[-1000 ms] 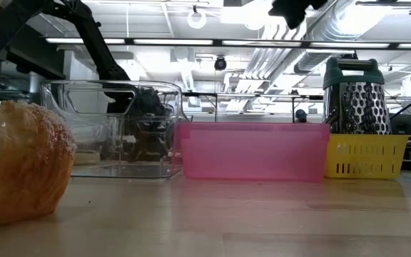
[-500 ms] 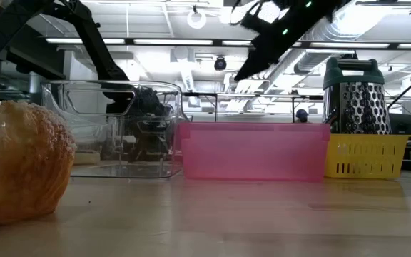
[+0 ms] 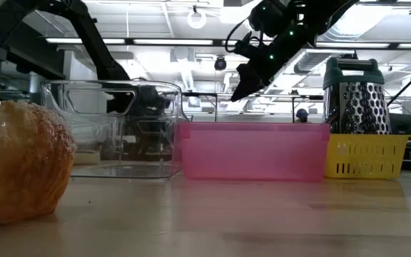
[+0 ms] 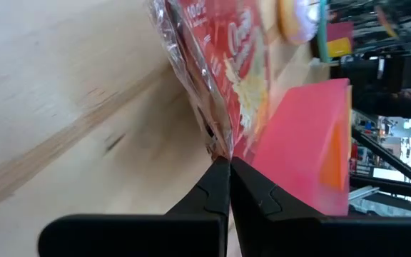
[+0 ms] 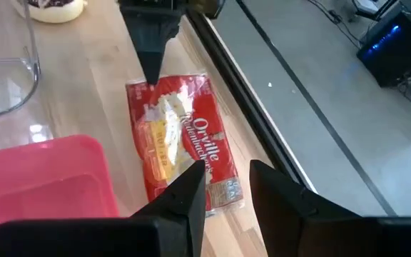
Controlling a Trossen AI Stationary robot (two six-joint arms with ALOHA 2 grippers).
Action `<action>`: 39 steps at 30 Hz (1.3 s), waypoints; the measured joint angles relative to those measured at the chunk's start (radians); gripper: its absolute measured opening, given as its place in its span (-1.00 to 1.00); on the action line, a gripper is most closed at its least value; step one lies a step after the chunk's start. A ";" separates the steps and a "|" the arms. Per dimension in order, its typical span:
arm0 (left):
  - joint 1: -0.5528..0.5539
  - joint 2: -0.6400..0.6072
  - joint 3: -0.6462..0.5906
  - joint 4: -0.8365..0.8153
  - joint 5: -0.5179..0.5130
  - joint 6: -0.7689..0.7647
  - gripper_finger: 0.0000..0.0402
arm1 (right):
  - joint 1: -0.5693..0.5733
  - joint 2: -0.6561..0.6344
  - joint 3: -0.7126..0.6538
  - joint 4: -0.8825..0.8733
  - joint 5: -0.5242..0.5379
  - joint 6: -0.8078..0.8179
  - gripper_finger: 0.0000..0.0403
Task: Pick & Place Food Item
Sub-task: Put the popcorn bag into the pink bin
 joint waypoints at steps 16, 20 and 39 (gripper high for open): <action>-0.009 -0.056 0.002 0.052 0.004 -0.051 -1.00 | 0.042 0.001 0.000 0.059 -0.001 -0.025 -0.52; -0.015 -0.056 0.002 0.055 0.003 -0.055 -1.00 | 0.052 0.001 0.000 0.058 0.001 0.004 -0.51; -0.023 -0.056 0.002 0.187 0.024 -0.152 -1.00 | 0.050 0.034 0.001 0.108 0.004 -0.025 -0.16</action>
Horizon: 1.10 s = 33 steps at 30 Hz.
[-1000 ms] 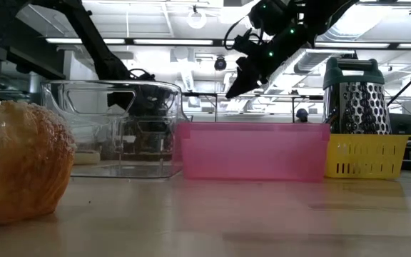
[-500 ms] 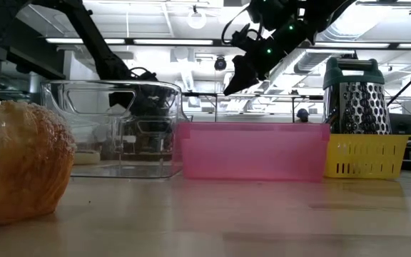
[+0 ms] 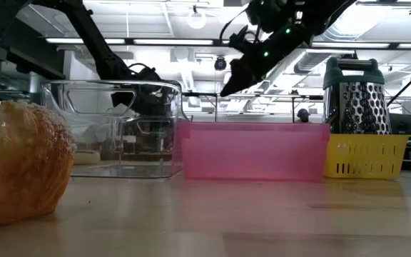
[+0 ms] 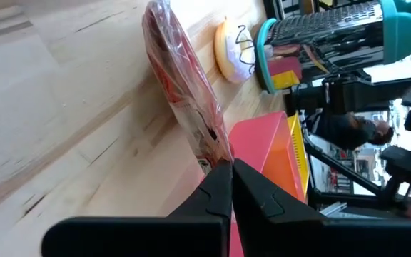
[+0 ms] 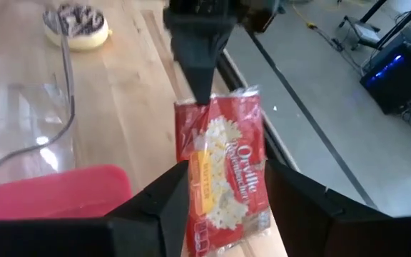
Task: Pick & Place Food Item
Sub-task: Put the popcorn bag into the pink bin
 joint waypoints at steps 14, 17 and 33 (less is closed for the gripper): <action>-0.002 0.000 0.000 0.035 0.001 -0.018 -1.00 | 0.000 0.146 0.000 0.122 0.086 -0.053 -0.13; -0.002 0.000 0.000 0.036 0.001 -0.018 -1.00 | 0.000 0.146 0.000 0.121 0.083 -0.054 -0.12; -0.008 0.000 0.000 0.036 -0.002 -0.019 -1.00 | 0.071 0.146 0.124 0.008 0.252 -0.070 -0.12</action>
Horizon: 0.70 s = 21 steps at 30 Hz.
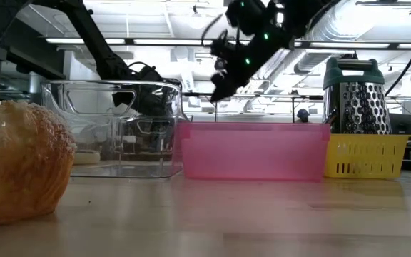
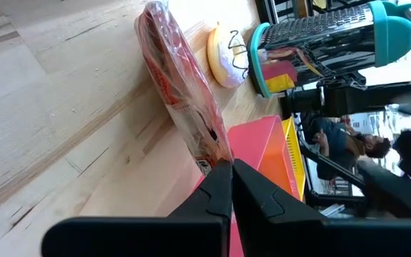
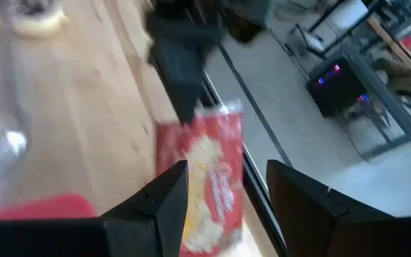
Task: Pick & Place Food Item
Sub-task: Put the popcorn bag into the pink bin
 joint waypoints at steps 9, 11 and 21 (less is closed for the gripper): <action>-0.004 0.000 0.000 0.037 0.007 -0.026 -1.00 | 0.025 0.056 0.024 -0.011 -0.005 0.008 -0.12; -0.006 0.000 0.000 0.054 0.015 -0.038 -1.00 | 0.014 0.088 0.024 0.002 -0.007 0.006 -0.12; -0.018 0.000 0.000 0.083 0.023 -0.048 -1.00 | 0.001 0.145 0.024 0.066 -0.012 -0.005 -0.12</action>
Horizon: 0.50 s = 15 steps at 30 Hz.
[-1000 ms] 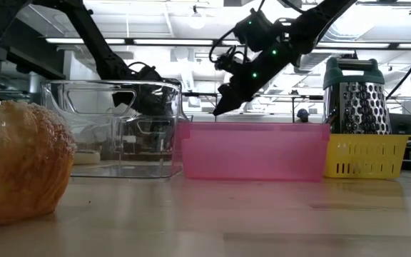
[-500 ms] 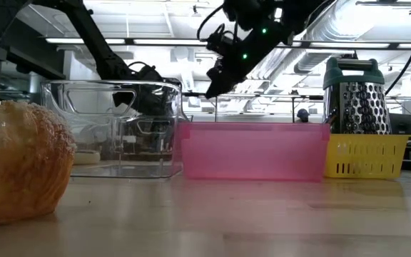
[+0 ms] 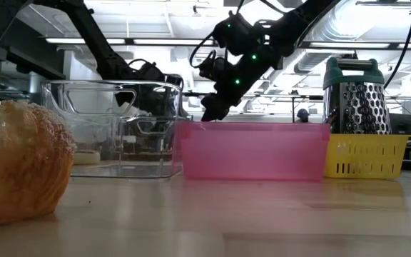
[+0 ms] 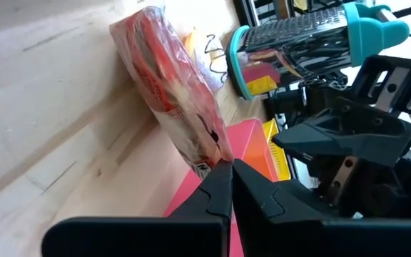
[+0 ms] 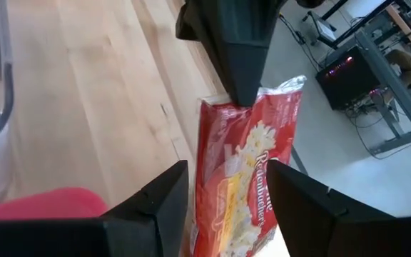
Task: Pick & Place Food Item
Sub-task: Put the popcorn bag into the pink bin
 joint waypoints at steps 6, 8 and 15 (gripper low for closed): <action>0.000 0.000 0.000 0.021 0.000 -0.012 -1.00 | 0.018 0.000 0.000 -0.002 0.009 0.005 -0.12; 0.000 0.000 0.000 0.022 0.000 -0.012 -1.00 | 0.021 0.000 0.000 0.002 0.007 0.006 -0.12; -0.012 0.000 0.000 0.039 -0.005 -0.016 -1.00 | 0.016 0.030 0.000 0.019 0.010 0.030 -0.12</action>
